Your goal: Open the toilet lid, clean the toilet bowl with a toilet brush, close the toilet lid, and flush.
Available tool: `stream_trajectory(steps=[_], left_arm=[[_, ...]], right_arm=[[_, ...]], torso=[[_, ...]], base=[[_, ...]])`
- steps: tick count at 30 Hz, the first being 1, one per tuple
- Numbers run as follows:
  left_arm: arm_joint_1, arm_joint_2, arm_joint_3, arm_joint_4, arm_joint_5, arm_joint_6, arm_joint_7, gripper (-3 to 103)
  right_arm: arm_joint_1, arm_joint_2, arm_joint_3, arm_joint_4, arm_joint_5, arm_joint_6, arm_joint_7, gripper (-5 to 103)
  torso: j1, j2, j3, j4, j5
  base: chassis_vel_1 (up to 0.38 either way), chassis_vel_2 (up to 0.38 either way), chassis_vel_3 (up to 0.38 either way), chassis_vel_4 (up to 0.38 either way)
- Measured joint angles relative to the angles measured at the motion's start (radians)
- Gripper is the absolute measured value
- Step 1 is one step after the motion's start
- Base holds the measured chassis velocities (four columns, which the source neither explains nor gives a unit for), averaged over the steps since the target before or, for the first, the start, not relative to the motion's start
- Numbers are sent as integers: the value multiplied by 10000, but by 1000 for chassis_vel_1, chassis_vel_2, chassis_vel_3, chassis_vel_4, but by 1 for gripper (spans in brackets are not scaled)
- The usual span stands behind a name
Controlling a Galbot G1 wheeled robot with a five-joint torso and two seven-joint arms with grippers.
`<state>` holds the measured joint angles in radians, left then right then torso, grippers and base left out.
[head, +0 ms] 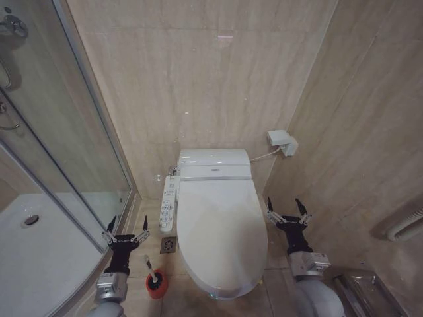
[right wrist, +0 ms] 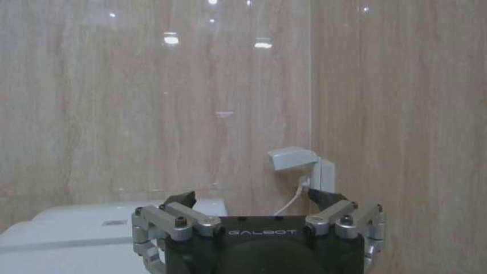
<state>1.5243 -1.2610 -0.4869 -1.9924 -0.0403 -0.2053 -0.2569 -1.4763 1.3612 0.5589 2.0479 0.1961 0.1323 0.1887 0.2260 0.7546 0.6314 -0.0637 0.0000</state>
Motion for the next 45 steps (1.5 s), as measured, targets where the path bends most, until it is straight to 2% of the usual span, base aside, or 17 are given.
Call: stream_trajectory(steps=[4, 14, 25, 45], left_arm=[[12, -16, -128, 178, 94, -576, 336, 100], [-30, -161, -158, 102, 94, -479, 126, 100], [-120, -370, 226, 330, 366, -676, 122, 100], [-456, -254, 401, 740, 345, -768, 154, 100]], right_arm=[[0, 0, 0, 0, 0, 0, 0, 100], [0, 0, 0, -1, 0, 0, 0, 100], [-1, 0, 0, 0, 0, 0, 0, 100], [-2, 0, 0, 0, 0, 0, 0, 100]], torso=[[0, 0, 0, -1, 0], [0, 0, 0, -2, -1], [-3, 3, -1, -2, 0], [-6, 3, -3, -2, 0]], base=[[0, 0, 0, 0], [0, 0, 0, 0], [-47, 39, 34, -42], [-57, 56, 52, -46]])
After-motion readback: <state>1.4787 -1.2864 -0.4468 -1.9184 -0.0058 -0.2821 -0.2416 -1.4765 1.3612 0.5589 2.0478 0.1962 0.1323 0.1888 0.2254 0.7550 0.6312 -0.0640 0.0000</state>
